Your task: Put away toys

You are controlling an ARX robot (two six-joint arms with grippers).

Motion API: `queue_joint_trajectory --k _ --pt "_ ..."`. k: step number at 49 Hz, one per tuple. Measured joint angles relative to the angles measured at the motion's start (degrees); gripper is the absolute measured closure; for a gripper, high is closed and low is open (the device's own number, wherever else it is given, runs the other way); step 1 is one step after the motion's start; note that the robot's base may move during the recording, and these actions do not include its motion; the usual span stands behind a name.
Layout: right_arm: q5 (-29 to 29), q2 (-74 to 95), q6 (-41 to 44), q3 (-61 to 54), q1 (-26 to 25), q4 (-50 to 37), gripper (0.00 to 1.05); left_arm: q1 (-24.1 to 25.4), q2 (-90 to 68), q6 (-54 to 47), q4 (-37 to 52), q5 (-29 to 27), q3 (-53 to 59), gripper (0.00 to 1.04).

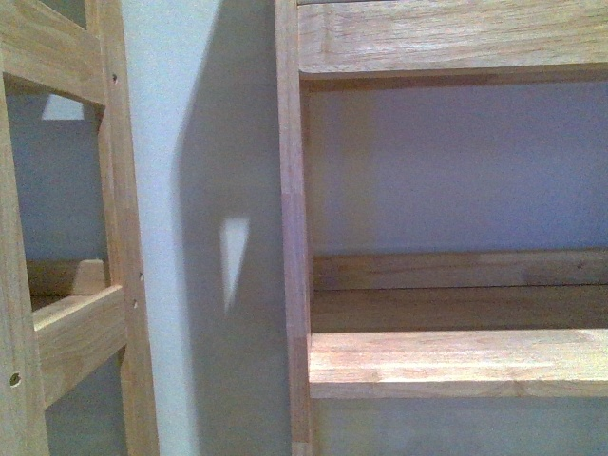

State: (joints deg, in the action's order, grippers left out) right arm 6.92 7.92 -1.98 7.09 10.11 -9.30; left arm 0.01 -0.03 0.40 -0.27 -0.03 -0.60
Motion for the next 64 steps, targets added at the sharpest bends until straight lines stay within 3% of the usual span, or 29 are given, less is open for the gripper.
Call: queue_joint_trajectory --k 4,7,12,21,28,64 --pt "1.44 -0.76 0.55 -0.07 -0.59 7.37 0.24 0.00 0.00 -0.02 0.00 0.02 0.00 0.06" --pt "-2.62 -1.51 0.85 -0.83 -3.52 9.84 0.33 0.00 0.00 -0.02 0.00 0.00 0.00 0.06" --pt "-6.10 -2.43 1.31 -1.42 -8.66 10.21 0.47 0.00 0.00 -0.02 0.00 0.02 0.00 0.06" --pt "-6.84 -3.56 1.51 -2.27 -9.75 10.12 0.71 0.00 0.00 -0.02 0.00 0.02 0.00 0.06" --pt "-6.82 -4.48 1.62 -3.34 -9.88 9.84 1.02 0.00 0.00 -0.02 0.00 0.02 0.00 0.06" --pt "-6.93 -7.50 1.77 -6.29 -9.97 9.51 1.01 0.00 0.00 -0.02 0.00 0.02 0.00 0.06"
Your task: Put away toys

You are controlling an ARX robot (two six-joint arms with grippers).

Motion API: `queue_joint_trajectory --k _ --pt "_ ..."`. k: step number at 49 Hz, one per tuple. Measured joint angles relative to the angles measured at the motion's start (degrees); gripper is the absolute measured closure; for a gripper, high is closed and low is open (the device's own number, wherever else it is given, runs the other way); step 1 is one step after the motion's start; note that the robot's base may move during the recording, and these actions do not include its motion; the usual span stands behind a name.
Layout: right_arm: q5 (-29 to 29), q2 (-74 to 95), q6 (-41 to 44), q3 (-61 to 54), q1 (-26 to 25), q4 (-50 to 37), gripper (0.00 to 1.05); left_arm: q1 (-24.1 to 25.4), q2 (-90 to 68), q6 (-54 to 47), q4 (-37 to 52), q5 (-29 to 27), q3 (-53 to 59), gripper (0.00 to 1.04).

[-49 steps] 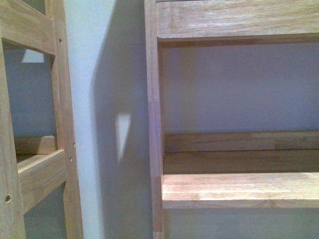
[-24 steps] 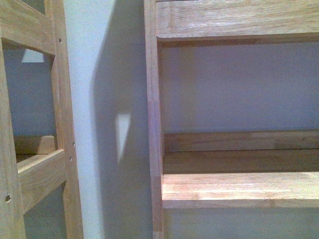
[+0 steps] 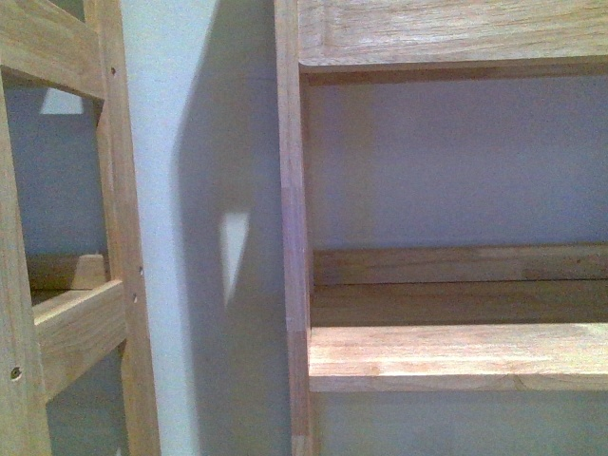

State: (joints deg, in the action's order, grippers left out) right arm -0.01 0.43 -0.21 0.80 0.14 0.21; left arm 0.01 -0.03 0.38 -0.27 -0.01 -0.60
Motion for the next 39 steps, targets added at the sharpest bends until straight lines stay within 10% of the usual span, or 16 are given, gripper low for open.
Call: queue_joint_trajectory --k 32,39 --pt "-0.02 0.00 0.04 0.00 0.00 0.00 0.05 0.00 0.00 0.00 0.00 0.00 0.00 0.06" --pt "0.00 0.00 0.04 0.00 0.00 0.00 0.06 0.00 0.00 0.00 0.00 0.00 0.00 0.06"
